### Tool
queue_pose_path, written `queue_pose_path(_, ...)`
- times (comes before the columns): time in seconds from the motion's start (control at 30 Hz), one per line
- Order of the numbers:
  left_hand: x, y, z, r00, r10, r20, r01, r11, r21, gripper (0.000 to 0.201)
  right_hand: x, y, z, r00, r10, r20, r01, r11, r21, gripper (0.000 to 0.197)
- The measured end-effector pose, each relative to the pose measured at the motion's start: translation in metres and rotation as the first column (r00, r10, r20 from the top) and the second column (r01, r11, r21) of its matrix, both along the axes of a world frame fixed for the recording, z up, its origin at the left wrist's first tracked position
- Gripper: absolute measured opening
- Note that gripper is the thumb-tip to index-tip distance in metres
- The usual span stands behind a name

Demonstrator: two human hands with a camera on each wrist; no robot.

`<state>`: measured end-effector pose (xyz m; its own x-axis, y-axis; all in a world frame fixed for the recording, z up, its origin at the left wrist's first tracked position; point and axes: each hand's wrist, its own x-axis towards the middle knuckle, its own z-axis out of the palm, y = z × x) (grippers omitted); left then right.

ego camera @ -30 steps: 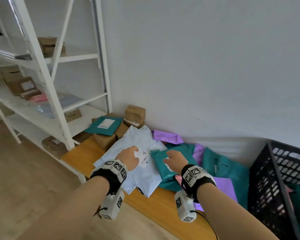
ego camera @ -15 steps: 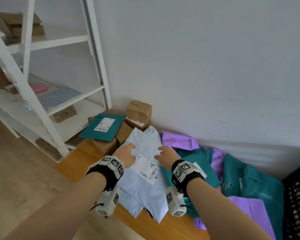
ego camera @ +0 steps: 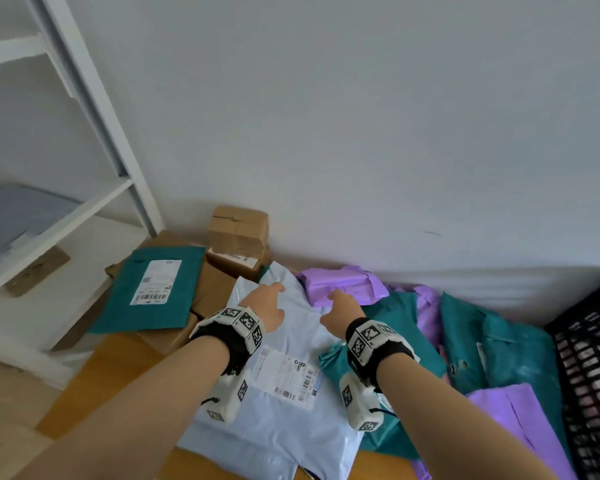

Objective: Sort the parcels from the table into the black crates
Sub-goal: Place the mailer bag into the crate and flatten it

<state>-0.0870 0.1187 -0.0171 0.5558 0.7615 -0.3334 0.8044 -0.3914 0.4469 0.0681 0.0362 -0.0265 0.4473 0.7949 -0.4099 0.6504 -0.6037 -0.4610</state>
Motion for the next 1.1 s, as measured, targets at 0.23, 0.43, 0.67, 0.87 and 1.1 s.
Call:
queue_pose_path(0.23,0.019,0.040,-0.013,0.991,-0.130,0.006,0.130,0.991,-0.026,0.049,0.004,0.032,-0.011,0.979,0.034,0.202,-0.018,0.997,-0.077,0.040)
queue_pose_path(0.43,0.021,0.051,-0.020,0.970,-0.220,0.103,0.222,0.975,-0.005,0.045,0.002,0.051,-0.027,0.966,0.041,0.256,-0.003,0.989,-0.146,0.037)
queue_pose_path(0.67,0.021,0.058,-0.024,0.946,-0.306,0.111,0.310,0.951,-0.019,0.045,0.011,0.056,-0.035,0.962,-0.028,0.271,0.061,0.991,-0.116,0.032)
queue_pose_path(0.87,0.027,0.066,-0.018,0.944,-0.305,0.125,0.312,0.949,-0.041,0.048,0.026,0.050,-0.013,0.964,-0.220,0.153,0.206,0.973,0.104,0.023)
queue_pose_path(1.1,0.037,0.058,-0.003,0.936,-0.291,0.198,0.302,0.953,-0.025,0.048,0.041,0.031,0.028,0.892,-0.449,-0.045,0.427,0.809,0.403,0.012)
